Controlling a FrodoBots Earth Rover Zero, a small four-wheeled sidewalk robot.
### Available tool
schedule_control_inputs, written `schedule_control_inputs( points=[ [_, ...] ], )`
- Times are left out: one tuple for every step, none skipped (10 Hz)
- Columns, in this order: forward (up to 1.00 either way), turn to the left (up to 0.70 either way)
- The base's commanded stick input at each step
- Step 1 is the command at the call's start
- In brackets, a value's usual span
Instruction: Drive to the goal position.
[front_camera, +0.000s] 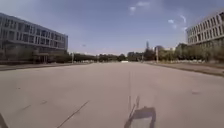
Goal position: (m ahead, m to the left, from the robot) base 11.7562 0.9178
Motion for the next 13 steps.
schedule_control_inputs(
  points=[
    [1.0, 0.0],
    [1.0, 0.0],
    [1.0, 0.0],
    [1.0, 0.0],
    [1.0, 0.0],
    [1.0, 0.0],
    [1.0, 0.0],
    [1.0, 0.0],
    [1.0, -0.14],
    [1.0, -0.37],
    [1.0, -0.4],
    [1.0, -0.4],
    [1.0, -0.4]
  ],
)
